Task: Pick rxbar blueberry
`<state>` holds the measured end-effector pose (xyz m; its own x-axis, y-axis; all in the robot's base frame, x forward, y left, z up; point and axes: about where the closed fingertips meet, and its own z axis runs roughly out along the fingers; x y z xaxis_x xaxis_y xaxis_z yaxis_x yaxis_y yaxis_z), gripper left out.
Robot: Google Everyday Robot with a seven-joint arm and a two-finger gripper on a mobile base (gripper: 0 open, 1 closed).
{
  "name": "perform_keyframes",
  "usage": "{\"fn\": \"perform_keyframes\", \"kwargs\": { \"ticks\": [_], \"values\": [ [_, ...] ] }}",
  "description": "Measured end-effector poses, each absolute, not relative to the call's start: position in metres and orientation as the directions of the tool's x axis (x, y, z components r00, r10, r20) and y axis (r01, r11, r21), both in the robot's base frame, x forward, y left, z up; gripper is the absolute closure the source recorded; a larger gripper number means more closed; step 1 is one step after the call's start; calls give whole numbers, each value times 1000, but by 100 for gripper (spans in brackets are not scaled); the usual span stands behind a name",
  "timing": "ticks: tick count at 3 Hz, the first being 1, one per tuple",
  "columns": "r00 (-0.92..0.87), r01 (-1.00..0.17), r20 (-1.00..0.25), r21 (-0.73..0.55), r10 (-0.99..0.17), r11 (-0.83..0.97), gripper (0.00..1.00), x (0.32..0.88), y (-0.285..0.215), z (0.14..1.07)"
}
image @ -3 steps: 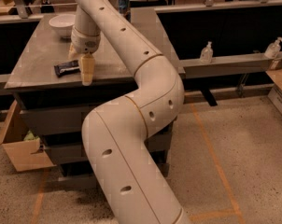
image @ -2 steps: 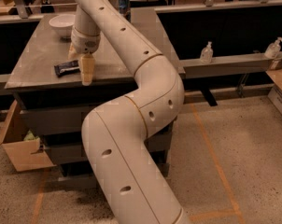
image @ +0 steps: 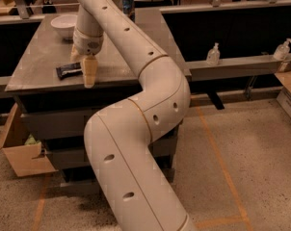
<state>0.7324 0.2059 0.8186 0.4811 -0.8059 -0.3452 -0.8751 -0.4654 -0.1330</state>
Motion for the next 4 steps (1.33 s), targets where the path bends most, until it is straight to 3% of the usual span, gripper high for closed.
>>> {"fn": "perform_keyframes", "kwargs": {
  "ticks": [1, 2, 4],
  "values": [
    [481, -875, -345, -133, -806, -465, 90, 732, 206, 820],
    [480, -876, -346, -133, -806, -464, 100, 730, 205, 824],
    [480, -876, -346, -133, -807, -464, 100, 729, 205, 827]
  ]
}}
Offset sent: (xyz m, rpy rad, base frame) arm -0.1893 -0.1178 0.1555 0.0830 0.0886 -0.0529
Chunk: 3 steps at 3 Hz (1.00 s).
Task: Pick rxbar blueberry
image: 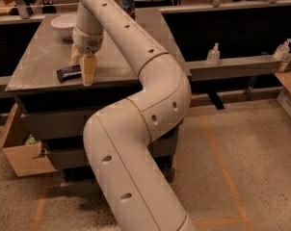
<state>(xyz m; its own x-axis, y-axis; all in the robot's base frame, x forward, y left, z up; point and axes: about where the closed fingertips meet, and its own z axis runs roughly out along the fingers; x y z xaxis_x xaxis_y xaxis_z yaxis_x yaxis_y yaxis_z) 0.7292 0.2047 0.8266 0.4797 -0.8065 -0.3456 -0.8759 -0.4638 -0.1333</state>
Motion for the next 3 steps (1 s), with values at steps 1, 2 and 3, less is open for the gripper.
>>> {"fn": "perform_keyframes", "kwargs": {
  "ticks": [1, 2, 3],
  "values": [
    [479, -876, -345, -133, -807, -463, 100, 729, 204, 828],
    [479, -876, -344, -134, -808, -463, 100, 728, 204, 830],
    [479, -876, -344, -134, -808, -462, 100, 728, 204, 832]
  ]
}}
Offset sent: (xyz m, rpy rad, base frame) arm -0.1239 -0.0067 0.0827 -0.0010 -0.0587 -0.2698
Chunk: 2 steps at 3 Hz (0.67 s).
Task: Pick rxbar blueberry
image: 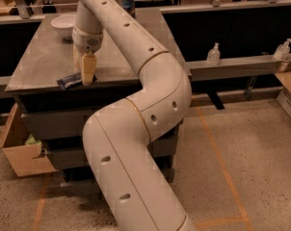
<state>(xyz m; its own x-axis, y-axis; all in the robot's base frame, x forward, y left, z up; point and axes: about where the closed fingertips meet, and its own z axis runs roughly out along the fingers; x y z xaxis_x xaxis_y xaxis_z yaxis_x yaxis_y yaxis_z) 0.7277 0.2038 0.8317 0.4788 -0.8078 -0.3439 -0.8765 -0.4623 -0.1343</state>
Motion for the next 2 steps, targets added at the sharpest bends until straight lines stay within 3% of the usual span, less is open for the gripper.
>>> {"fn": "perform_keyframes", "kwargs": {
  "ticks": [2],
  "values": [
    [479, -877, -344, -135, -808, -462, 100, 728, 204, 832]
  ]
}}
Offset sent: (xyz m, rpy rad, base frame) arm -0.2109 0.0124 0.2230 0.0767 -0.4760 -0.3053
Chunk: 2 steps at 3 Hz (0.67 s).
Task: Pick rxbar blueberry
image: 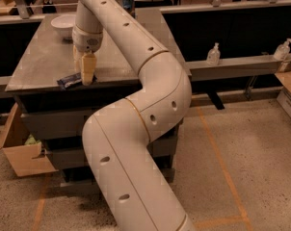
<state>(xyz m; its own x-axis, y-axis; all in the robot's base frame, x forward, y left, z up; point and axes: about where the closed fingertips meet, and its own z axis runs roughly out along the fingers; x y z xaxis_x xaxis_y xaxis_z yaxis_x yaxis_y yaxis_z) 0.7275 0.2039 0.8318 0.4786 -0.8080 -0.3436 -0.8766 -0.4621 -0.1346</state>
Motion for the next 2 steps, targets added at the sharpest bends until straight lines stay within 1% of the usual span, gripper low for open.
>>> {"fn": "perform_keyframes", "kwargs": {
  "ticks": [2],
  "values": [
    [479, -877, -344, -135, -808, -462, 100, 728, 204, 832]
  ]
}}
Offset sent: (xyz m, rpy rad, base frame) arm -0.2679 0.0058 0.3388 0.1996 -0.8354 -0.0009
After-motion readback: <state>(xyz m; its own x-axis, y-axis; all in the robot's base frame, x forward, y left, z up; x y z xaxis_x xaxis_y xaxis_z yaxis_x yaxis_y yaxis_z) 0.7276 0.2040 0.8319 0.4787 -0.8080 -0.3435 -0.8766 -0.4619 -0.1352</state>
